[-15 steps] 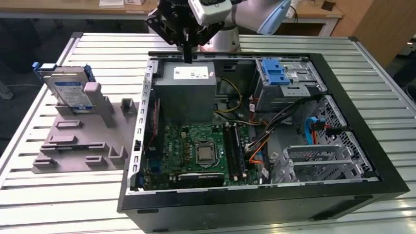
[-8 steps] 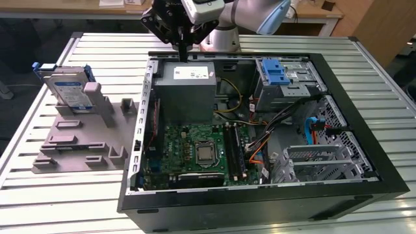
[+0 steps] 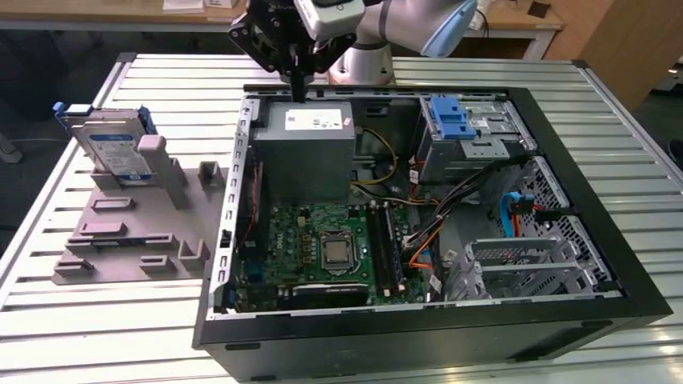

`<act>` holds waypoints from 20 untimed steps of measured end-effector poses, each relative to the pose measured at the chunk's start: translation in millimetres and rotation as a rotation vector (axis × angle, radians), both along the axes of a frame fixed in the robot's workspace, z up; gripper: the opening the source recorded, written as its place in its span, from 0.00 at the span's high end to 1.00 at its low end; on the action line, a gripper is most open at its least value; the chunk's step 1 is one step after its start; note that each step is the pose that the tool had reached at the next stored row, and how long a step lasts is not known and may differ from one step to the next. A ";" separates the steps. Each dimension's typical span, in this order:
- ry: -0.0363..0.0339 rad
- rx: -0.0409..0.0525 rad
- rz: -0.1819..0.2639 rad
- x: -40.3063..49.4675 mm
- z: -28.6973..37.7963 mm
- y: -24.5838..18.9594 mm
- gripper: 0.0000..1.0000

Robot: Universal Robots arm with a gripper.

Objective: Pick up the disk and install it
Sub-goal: 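Reach for the disk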

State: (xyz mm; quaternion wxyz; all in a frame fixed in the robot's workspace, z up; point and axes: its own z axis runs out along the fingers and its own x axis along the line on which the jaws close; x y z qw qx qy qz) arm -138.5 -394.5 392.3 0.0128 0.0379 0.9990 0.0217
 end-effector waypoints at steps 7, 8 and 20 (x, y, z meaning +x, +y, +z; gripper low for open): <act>0.0001 0.0001 0.000 -2.2 -0.7 0.0 0.89; 0.0003 0.0000 0.000 -2.5 -0.7 0.0 0.89; 0.0019 0.0000 0.000 -5.5 -1.9 0.0 0.89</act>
